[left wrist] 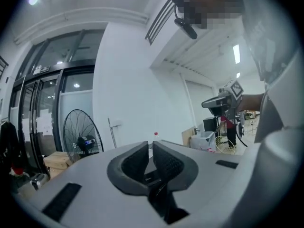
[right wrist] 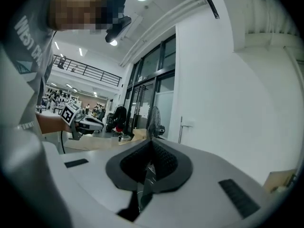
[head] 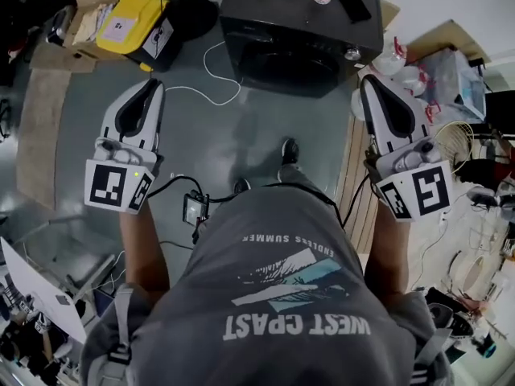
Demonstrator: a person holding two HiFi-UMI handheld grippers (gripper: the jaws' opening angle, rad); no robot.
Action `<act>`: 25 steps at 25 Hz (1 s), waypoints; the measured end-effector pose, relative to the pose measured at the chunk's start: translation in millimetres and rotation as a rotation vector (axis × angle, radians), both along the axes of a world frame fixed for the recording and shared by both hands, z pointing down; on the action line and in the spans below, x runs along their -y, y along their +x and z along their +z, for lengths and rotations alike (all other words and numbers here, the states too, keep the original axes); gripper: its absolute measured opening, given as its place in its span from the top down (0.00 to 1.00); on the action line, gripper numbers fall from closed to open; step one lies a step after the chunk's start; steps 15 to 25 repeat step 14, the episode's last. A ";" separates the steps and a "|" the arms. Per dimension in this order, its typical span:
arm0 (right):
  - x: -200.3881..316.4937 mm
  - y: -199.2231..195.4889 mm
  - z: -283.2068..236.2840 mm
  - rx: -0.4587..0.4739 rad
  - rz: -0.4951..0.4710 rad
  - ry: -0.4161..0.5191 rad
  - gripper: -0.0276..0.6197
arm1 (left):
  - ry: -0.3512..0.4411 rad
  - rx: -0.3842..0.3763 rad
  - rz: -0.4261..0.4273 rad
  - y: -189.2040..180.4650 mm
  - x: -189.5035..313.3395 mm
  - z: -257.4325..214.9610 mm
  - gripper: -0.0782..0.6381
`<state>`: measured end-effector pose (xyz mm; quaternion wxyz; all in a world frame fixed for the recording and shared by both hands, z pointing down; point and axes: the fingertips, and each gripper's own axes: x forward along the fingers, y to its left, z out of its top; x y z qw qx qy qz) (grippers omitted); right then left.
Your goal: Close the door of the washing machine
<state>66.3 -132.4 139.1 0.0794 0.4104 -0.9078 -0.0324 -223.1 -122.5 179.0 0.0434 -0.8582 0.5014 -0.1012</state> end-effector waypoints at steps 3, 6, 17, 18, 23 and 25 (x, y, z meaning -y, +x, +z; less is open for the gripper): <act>-17.4 5.3 -6.9 0.016 0.020 0.008 0.92 | 0.011 -0.009 0.027 4.9 -15.9 -4.3 0.83; -29.3 12.4 -11.0 0.026 0.041 0.021 0.92 | 0.021 -0.014 0.053 13.9 -24.3 -5.7 0.83; -65.2 28.1 -16.8 0.029 0.075 0.034 0.92 | 0.031 -0.019 0.090 32.3 -56.3 -8.9 0.83; -65.2 28.1 -16.8 0.029 0.075 0.034 0.92 | 0.031 -0.019 0.090 32.3 -56.3 -8.9 0.83; -65.2 28.1 -16.8 0.029 0.075 0.034 0.92 | 0.031 -0.019 0.090 32.3 -56.3 -8.9 0.83; -65.2 28.1 -16.8 0.029 0.075 0.034 0.92 | 0.031 -0.019 0.090 32.3 -56.3 -8.9 0.83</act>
